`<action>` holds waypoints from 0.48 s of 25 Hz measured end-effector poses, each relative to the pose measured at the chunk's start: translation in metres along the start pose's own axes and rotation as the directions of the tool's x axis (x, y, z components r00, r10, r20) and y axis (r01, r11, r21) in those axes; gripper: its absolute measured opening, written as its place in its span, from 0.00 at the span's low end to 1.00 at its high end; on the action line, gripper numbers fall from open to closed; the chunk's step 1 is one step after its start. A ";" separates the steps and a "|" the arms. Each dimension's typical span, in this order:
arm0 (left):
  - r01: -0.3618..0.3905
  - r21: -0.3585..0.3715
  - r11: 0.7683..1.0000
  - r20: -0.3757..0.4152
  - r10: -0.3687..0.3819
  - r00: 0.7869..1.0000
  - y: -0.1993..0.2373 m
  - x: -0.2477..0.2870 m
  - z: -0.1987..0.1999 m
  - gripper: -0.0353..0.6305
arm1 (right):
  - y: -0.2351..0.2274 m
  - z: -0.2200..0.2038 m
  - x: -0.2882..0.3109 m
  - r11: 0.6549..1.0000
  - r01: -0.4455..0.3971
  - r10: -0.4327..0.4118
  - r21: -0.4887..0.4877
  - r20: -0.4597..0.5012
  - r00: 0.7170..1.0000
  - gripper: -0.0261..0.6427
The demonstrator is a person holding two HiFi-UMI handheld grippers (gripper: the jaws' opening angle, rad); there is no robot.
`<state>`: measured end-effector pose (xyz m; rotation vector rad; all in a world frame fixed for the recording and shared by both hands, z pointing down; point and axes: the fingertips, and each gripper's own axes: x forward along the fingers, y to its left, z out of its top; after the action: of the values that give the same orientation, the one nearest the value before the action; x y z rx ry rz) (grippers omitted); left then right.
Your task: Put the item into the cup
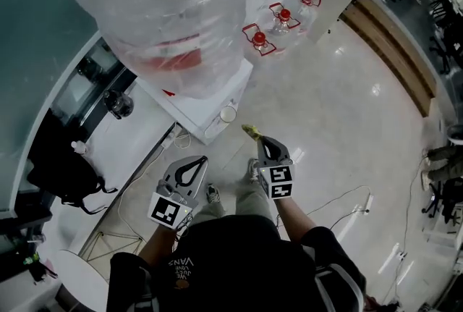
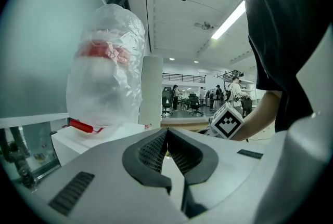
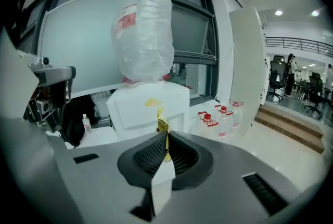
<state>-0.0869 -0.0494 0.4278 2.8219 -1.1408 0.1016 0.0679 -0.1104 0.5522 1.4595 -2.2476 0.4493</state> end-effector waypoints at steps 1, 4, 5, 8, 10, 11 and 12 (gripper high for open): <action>-0.008 -0.001 1.000 -0.004 0.008 1.000 0.001 0.005 -0.001 0.08 | -0.003 -0.002 0.009 1.000 -0.012 0.012 -0.012 -0.010 1.000 0.11; -0.035 -0.008 0.999 -0.021 0.035 0.999 0.004 0.019 -0.004 0.08 | -0.010 -0.006 0.039 0.997 -0.052 0.051 -0.049 -0.039 0.998 0.11; -0.046 -0.016 0.999 -0.027 0.046 0.999 0.005 0.024 -0.006 0.08 | -0.012 -0.009 0.049 0.996 -0.066 0.063 -0.062 -0.050 0.997 0.11; -0.083 -0.037 0.996 -0.049 0.081 0.996 0.012 0.038 -0.013 0.08 | -0.019 -0.016 0.080 0.990 -0.105 0.097 -0.094 -0.084 0.992 0.11; -0.107 -0.048 0.993 -0.066 0.104 0.992 0.016 0.048 -0.019 0.08 | -0.023 -0.022 0.101 0.985 -0.129 0.117 -0.115 -0.104 0.988 0.11; -0.118 -0.052 0.992 -0.073 0.115 0.991 0.018 0.053 -0.022 0.08 | -0.024 -0.025 0.112 0.982 -0.139 0.125 -0.128 -0.112 0.986 0.11; -0.129 -0.057 0.990 -0.076 0.124 0.989 0.019 0.057 -0.025 0.08 | -0.024 -0.028 0.121 0.979 -0.149 0.132 -0.142 -0.119 0.984 0.11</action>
<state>-0.0601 -0.0994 0.4589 2.6680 -1.2829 0.1740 0.0512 -0.2012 0.6389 1.1776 -2.2526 0.3832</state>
